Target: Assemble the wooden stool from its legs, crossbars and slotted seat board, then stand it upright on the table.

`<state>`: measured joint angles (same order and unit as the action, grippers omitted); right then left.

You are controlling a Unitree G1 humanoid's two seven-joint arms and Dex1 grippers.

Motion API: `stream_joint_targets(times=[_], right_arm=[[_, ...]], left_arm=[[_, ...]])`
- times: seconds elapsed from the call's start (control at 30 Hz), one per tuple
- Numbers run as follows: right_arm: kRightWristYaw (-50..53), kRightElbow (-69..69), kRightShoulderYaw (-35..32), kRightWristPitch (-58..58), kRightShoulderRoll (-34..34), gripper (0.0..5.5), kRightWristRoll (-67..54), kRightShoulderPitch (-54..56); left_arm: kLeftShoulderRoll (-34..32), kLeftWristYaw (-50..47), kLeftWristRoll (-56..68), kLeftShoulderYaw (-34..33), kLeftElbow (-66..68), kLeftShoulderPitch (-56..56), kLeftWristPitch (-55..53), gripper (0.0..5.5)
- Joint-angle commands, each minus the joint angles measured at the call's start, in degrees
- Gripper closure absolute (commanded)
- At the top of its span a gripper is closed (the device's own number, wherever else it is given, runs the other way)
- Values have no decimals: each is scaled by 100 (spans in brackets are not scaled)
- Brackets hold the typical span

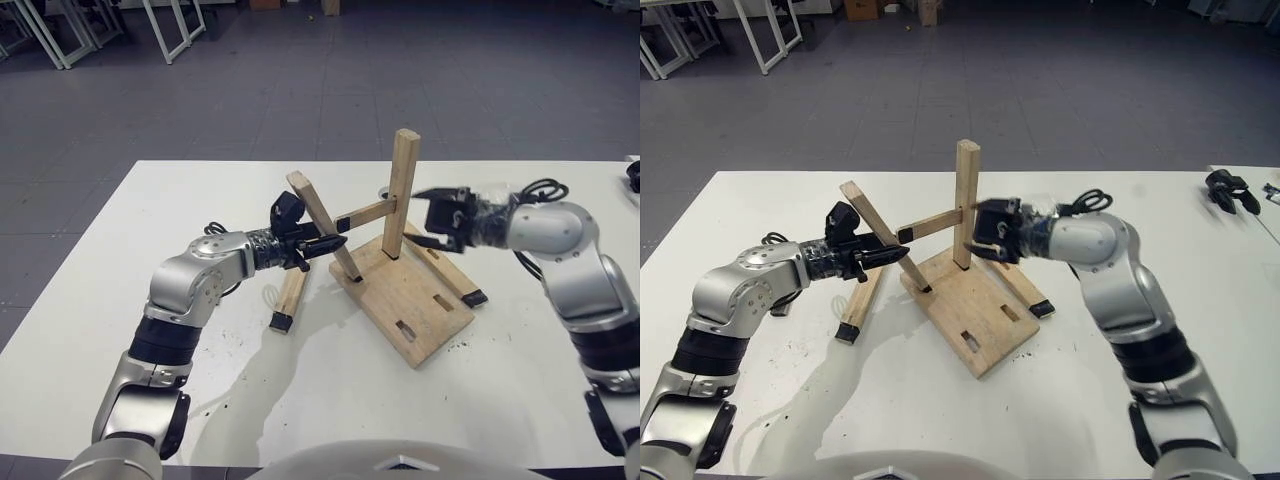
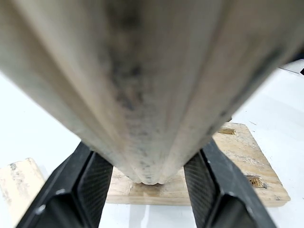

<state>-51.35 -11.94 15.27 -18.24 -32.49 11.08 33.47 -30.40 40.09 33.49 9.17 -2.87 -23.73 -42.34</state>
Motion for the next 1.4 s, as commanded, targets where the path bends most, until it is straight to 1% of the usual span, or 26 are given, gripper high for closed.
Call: stream_joint_targets(times=[0.03,0.13,0.23,0.3,0.37,0.5,0.63,0.7,0.77,0.87,0.93,1.0,1.1,1.13,1.2,1.27,1.3,1.33,1.4], right_arm=[[487,1366,543,808,575,241,402,828],[628,2492,952,1509,887,241,642,1093],[395,3240,1379,2143,1006,241,794,1109],[65,3494,1728,2580,854,241,986,1042],[-163,3570,1923,2877,711,241,1062,935],[-122,3976,2123,3228,544,241,1338,816],[165,3918,2145,3541,550,241,1449,699],[257,3901,2127,3558,620,241,1423,702],[301,3887,2112,3541,684,241,1392,728],[309,3722,2026,3404,737,241,1267,711],[388,3551,1901,3272,766,241,1170,699],[630,3291,1532,2965,919,241,883,784],[1122,2620,627,2283,1136,241,290,1030],[1242,2333,303,1999,1158,241,90,1093],[1273,1889,-65,1548,1125,241,-146,1102],[1164,1393,-389,1110,1004,241,-448,911],[1103,1164,-511,914,920,241,-583,788],[1010,886,-663,671,824,241,-775,624],[567,198,-988,18,618,241,-1536,224]], left_arm=[[-124,-37,-514,451,464,202,-469,346],[-116,8,-536,537,486,96,-478,346],[-134,-1,-521,540,431,136,-491,346],[-154,3,-519,520,423,145,-505,346],[-195,10,-501,475,388,144,-542,346],[-227,11,-517,504,376,-58,-698,346],[-299,369,-808,1239,809,-543,-1069,346],[-246,590,-1065,1710,1346,-704,-1067,346],[-188,654,-1264,1953,1794,-755,-966,346],[-203,686,-1326,2059,2038,-637,-904,346],[-194,673,-1242,1980,2020,-527,-913,346],[-150,620,-1068,1720,1891,-525,-913,346],[-58,490,-746,1134,1541,-874,-856,346],[-70,473,-689,977,1384,-1081,-817,310],[-76,481,-675,767,1151,-1348,-749,277],[-133,579,-854,737,901,-1473,-519,247],[-180,646,-925,753,756,-1473,-486,238],[-246,681,-941,731,587,-1386,-499,218],[-419,680,-898,591,237,-1047,-644,185]])
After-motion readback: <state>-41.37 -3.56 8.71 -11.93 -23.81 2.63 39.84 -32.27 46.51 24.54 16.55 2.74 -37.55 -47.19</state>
